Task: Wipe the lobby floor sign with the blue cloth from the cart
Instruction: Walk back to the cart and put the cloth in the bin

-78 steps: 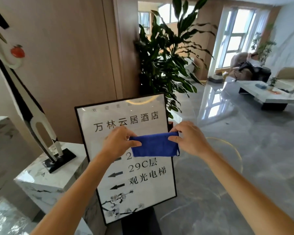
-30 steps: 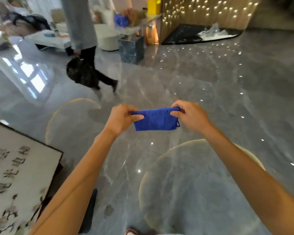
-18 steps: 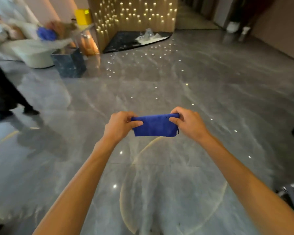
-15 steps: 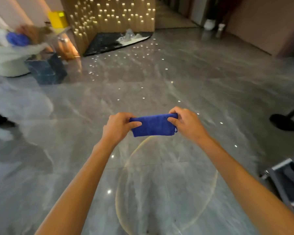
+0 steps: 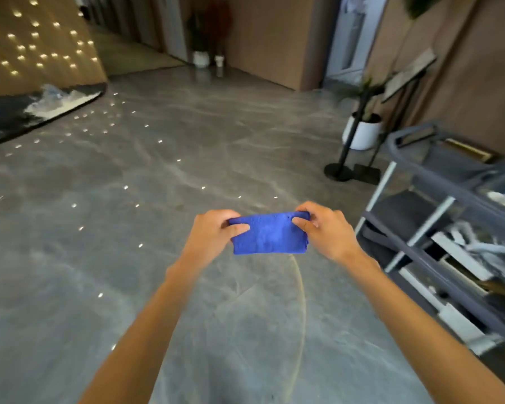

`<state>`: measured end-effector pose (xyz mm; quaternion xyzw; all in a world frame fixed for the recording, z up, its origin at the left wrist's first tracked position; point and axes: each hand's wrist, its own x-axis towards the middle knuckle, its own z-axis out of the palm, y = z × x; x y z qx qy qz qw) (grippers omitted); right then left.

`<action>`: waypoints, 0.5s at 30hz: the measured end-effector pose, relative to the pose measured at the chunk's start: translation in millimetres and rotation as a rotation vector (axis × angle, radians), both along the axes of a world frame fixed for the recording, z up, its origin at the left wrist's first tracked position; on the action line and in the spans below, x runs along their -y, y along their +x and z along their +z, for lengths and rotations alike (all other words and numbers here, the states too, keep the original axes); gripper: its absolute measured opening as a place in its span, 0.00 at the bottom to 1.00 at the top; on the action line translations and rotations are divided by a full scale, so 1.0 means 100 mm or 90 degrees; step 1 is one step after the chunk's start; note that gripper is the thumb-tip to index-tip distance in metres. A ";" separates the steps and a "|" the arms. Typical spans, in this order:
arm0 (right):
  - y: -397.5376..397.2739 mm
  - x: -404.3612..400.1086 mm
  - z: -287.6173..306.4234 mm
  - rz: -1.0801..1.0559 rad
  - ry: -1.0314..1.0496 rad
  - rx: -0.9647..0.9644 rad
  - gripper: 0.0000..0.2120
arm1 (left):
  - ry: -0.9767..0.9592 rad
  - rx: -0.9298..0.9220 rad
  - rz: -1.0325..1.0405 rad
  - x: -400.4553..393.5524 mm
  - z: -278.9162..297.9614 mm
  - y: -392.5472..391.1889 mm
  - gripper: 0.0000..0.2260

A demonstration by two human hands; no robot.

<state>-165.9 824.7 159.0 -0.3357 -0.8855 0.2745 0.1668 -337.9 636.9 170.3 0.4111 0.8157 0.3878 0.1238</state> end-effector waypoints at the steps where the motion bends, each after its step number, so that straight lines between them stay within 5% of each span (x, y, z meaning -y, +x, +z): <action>1: 0.03 -0.06 0.01 -0.024 -0.002 -0.003 0.05 | 0.016 0.001 -0.024 -0.13 0.01 -0.04 0.07; 15: 1.00 -0.58 0.06 -0.359 -0.040 -0.092 0.06 | 0.058 0.121 -0.337 -1.88 -0.05 0.27 0.04</action>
